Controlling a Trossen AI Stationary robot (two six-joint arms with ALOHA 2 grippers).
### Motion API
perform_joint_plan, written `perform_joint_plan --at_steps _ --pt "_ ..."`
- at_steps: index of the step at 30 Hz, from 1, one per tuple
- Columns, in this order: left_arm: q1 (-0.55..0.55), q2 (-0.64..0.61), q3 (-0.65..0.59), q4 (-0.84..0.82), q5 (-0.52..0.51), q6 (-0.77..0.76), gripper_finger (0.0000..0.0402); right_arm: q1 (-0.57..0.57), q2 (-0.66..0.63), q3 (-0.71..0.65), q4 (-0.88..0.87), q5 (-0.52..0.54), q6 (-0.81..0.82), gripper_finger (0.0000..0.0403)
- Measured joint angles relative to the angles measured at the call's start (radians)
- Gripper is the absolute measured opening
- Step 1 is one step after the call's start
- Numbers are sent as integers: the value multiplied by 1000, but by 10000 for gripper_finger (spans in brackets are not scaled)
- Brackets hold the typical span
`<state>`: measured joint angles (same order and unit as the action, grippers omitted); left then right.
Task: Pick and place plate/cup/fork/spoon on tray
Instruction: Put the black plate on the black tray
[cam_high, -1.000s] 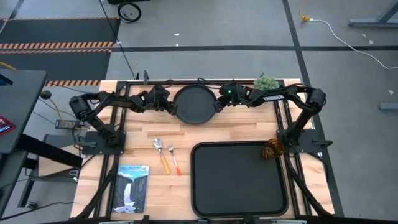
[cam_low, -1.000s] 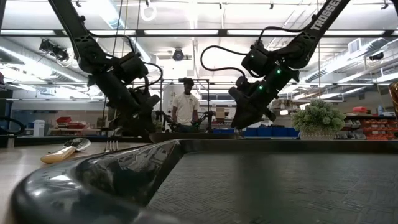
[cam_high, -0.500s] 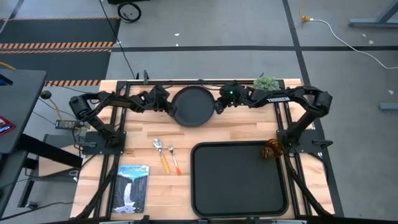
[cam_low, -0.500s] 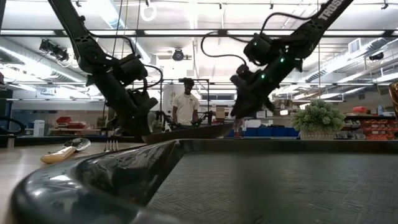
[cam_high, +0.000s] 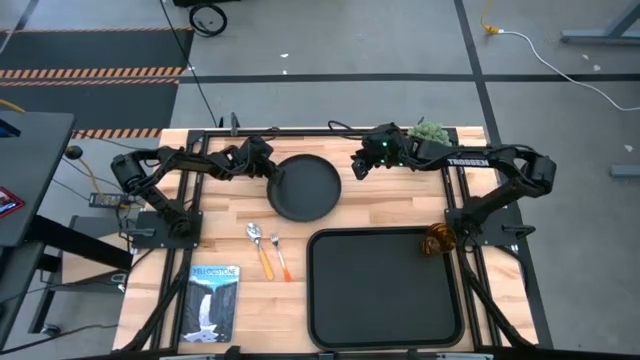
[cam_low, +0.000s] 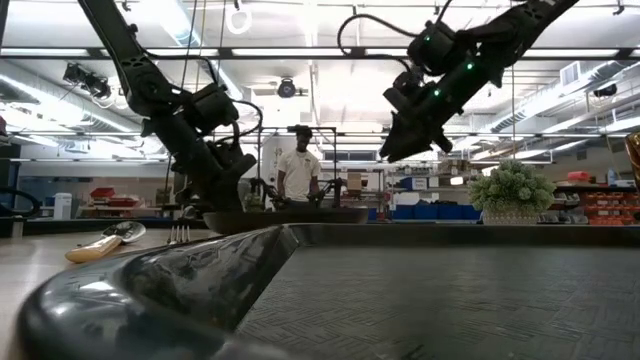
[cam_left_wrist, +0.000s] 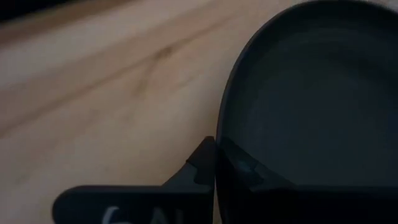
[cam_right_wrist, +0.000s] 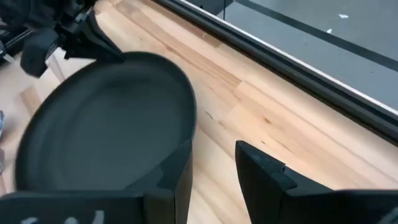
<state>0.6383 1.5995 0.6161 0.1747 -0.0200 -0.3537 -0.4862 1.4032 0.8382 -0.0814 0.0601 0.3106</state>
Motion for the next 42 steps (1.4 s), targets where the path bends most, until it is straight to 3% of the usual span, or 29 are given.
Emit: perform_joint_plan --at_steps 19,25,31,42 --pt "-39 -2 319 -294 152 139 11 1 -215 0 -170 -11 -28 128" --pt "-181 -2 373 -331 154 121 11 1 -270 0 -170 -33 -54 128" --pt "-359 23 417 -333 71 48 11 1 -303 0 -224 -56 -74 128" --pt "-639 274 693 -372 -53 -74 11 28 -386 0 -292 -136 -79 128"
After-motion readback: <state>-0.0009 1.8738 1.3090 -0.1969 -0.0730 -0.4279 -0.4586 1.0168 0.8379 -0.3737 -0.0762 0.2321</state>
